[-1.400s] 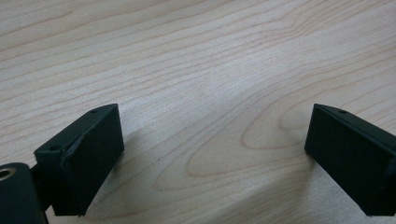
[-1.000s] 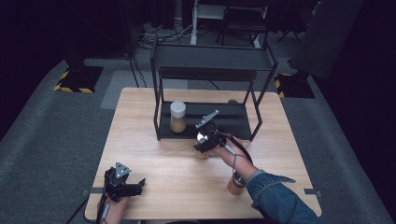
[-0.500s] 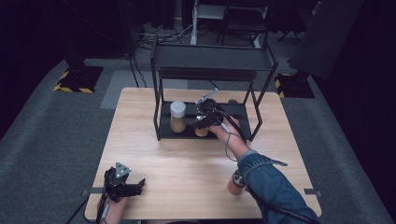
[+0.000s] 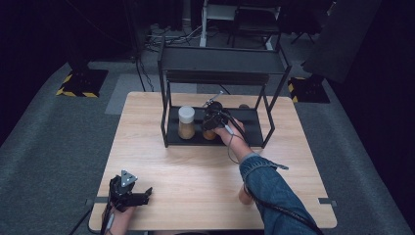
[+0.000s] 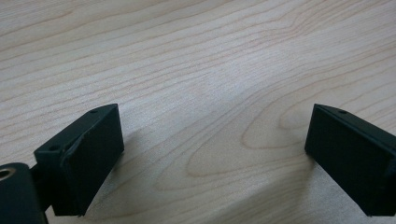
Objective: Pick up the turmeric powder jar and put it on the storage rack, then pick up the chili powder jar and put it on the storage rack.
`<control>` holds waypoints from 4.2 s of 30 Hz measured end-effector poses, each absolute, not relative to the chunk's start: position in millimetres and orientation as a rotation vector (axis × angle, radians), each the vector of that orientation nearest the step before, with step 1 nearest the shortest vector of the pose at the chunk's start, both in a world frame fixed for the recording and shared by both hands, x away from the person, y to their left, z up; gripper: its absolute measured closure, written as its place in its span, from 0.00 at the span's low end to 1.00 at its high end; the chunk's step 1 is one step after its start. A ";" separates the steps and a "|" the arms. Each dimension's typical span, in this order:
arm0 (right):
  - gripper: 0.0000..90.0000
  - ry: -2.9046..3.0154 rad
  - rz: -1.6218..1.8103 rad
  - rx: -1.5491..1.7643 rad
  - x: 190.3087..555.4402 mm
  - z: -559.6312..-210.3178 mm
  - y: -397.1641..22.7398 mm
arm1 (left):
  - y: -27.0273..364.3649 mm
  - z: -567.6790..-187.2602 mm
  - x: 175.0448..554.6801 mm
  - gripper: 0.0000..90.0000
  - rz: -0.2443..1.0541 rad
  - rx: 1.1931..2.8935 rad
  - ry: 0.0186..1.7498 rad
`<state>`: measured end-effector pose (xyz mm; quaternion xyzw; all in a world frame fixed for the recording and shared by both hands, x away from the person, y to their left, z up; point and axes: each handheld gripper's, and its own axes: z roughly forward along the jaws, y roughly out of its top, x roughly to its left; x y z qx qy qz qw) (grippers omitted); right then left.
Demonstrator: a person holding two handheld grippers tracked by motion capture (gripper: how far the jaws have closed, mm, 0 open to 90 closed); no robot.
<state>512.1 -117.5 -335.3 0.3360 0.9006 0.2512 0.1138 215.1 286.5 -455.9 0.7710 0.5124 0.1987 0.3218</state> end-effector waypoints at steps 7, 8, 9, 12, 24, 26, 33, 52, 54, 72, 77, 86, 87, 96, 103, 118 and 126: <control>0.35 2.639 0.748 1.027 517.3 -341.4 -120.3 | 286.4 -456.0 215.1 0.05 0.523 2.025 1.345; 0.34 2.640 0.751 1.036 518.3 -341.6 -121.5 | 286.4 -456.0 215.1 0.05 0.523 2.025 1.345; 0.34 2.642 0.763 1.053 519.7 -342.3 -123.5 | 286.4 -456.0 215.1 0.05 0.523 2.025 1.344; 0.23 2.618 0.835 1.075 517.1 -340.3 -134.0 | 286.4 -456.0 215.1 0.05 0.523 2.025 1.345; 0.12 2.535 1.018 0.945 457.3 -290.7 -186.3 | 286.1 -456.1 215.2 0.05 0.524 2.023 1.347; 0.12 2.517 1.064 0.928 436.6 -281.7 -202.7 | 286.1 -456.1 215.3 0.05 0.526 2.024 1.348; 0.12 2.480 1.128 0.874 392.5 -273.5 -237.0 | 285.7 -456.0 215.6 0.05 0.526 2.022 1.352; 0.11 2.484 1.105 0.845 302.9 -294.3 -313.3 | 282.2 -455.8 217.2 0.03 0.532 2.013 1.375; 0.11 2.494 1.102 0.840 297.0 -299.7 -314.8 | 282.1 -455.7 217.2 0.03 0.532 2.013 1.375; 0.11 2.573 1.007 0.796 261.0 -353.4 -303.8 | 282.1 -455.7 217.1 0.03 0.532 2.013 1.375; 0.12 2.596 0.980 0.815 260.5 -369.8 -302.2 | 282.1 -455.7 217.1 0.03 0.533 2.013 1.375; 0.22 2.641 0.947 0.838 266.9 -391.6 -299.9 | 282.1 -455.7 217.1 0.03 0.533 2.013 1.375; 0.23 2.642 0.947 0.844 267.1 -393.5 -299.6 | 282.1 -455.7 217.1 0.03 0.533 2.013 1.375; 0.33 2.628 0.959 0.840 264.8 -403.7 -302.0 | 282.0 -455.6 216.8 0.03 0.532 2.012 1.377; 0.33 2.617 0.964 0.839 263.6 -400.0 -302.9 | 282.0 -455.6 216.9 0.03 0.532 2.013 1.377; 0.33 2.557 0.997 0.848 279.8 -352.2 -310.8 | 282.1 -455.7 216.9 0.03 0.531 2.012 1.377; 0.33 2.524 1.010 0.841 297.4 -323.6 -306.5 | 282.1 -455.7 216.9 0.03 0.532 2.012 1.377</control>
